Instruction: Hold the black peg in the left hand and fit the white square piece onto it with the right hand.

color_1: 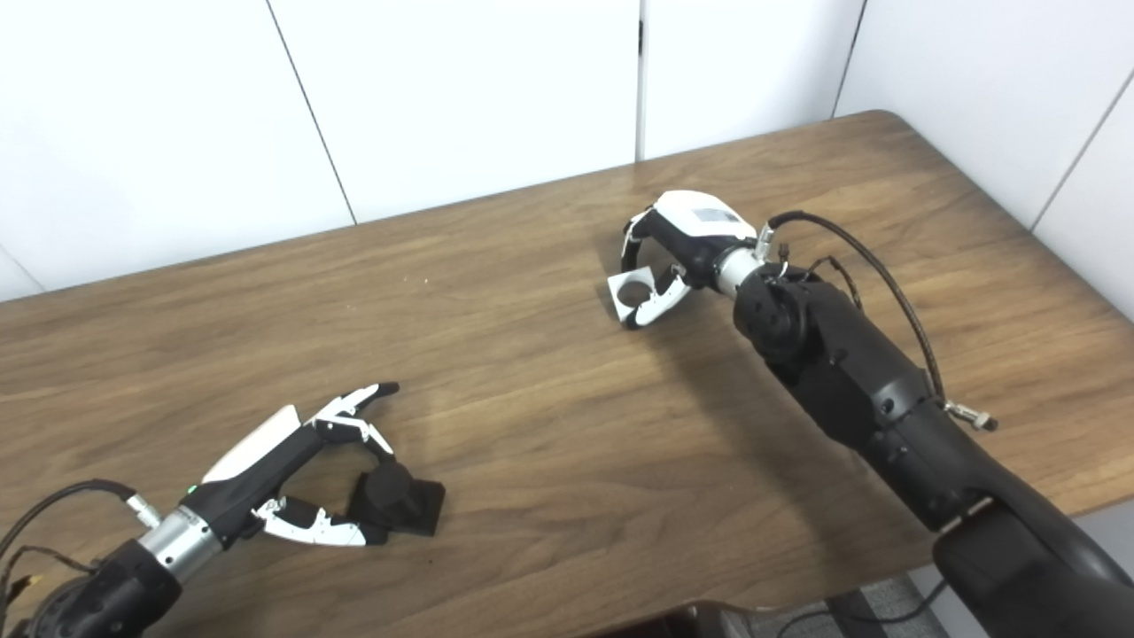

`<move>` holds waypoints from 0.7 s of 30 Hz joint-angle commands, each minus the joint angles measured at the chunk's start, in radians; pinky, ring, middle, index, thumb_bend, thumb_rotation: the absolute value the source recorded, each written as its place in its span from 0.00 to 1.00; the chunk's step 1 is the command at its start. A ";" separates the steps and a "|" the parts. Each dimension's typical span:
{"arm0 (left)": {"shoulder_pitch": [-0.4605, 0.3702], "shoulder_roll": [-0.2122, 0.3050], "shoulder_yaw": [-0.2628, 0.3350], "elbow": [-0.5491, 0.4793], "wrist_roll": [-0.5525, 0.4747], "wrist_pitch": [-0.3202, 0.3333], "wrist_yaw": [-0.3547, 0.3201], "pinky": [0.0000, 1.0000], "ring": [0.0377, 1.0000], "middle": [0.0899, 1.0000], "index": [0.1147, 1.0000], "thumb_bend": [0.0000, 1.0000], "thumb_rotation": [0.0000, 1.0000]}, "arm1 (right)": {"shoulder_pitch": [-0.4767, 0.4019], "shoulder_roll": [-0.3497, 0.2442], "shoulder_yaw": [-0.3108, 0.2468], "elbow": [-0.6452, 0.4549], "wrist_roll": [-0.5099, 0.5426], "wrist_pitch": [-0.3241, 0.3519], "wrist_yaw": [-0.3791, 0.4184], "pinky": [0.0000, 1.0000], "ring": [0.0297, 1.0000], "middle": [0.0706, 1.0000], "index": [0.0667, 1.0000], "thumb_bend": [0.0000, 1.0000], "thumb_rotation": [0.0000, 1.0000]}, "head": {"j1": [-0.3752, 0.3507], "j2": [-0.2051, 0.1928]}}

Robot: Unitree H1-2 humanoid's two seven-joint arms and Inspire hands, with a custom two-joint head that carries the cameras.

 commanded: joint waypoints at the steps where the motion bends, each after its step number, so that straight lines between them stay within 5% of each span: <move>1: -0.007 0.022 -0.005 0.008 0.020 0.025 -0.023 1.00 1.00 0.99 0.42 0.52 0.07 | -0.040 -0.011 -0.022 -0.061 -0.012 -0.012 0.000 0.96 0.93 0.83 0.44 0.52 0.14 | 0.005 0.002; 21: -0.006 -0.005 -0.023 -0.003 0.054 0.064 -0.016 1.00 1.00 1.00 0.42 0.52 0.07 | -0.022 0.004 -0.021 -0.282 0.027 -0.067 0.123 0.88 0.90 0.82 0.44 0.52 0.14 | 0.164 0.015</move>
